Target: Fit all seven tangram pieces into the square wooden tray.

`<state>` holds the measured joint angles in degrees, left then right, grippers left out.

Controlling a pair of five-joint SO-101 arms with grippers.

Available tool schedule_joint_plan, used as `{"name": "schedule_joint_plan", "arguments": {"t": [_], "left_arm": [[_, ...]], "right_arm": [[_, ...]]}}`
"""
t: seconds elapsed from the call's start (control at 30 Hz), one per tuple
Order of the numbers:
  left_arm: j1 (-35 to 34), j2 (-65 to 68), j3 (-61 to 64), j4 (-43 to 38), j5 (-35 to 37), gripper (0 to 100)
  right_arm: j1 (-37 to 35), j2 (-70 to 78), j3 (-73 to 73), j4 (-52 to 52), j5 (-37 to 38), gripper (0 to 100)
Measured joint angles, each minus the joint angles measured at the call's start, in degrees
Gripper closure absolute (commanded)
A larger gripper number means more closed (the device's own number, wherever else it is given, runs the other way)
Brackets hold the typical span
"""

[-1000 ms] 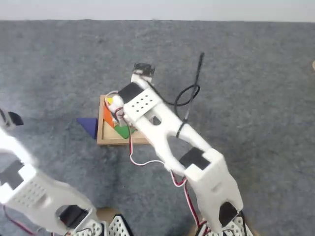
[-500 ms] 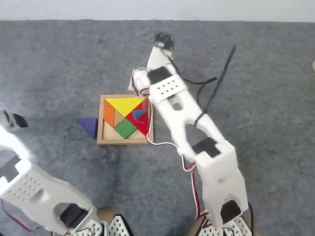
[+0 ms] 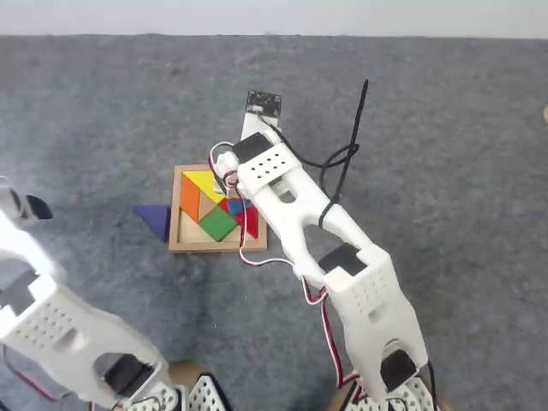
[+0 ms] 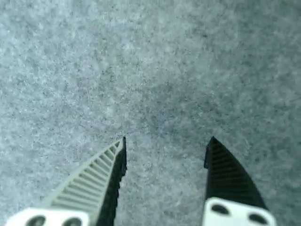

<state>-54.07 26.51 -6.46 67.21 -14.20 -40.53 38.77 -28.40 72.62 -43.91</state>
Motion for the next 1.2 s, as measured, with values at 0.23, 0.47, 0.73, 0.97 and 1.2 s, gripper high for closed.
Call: {"name": "schedule_joint_plan", "arguments": {"t": [0.23, 0.47, 0.73, 0.97, 1.2], "left_arm": [[0.0, 0.0, 0.0, 0.0, 0.0, 74], [0.0, 0.0, 0.0, 0.0, 0.0, 74], [1.85, 0.0, 0.0, 0.0, 0.0, 74], [2.02, 0.0, 0.0, 0.0, 0.0, 74], [2.02, 0.0, 0.0, 0.0, 0.0, 74]], "right_arm": [[-3.25, 0.0, 0.0, 3.08, -0.18, 91.2], [-3.52, -0.88, 0.0, 4.57, -0.18, 91.3], [-3.69, -3.6, 0.0, 5.98, -0.35, 91.1], [-3.96, -3.6, 0.0, 3.87, -0.09, 91.2], [-6.86, -3.6, 0.0, 5.63, 0.35, 91.2]]}}
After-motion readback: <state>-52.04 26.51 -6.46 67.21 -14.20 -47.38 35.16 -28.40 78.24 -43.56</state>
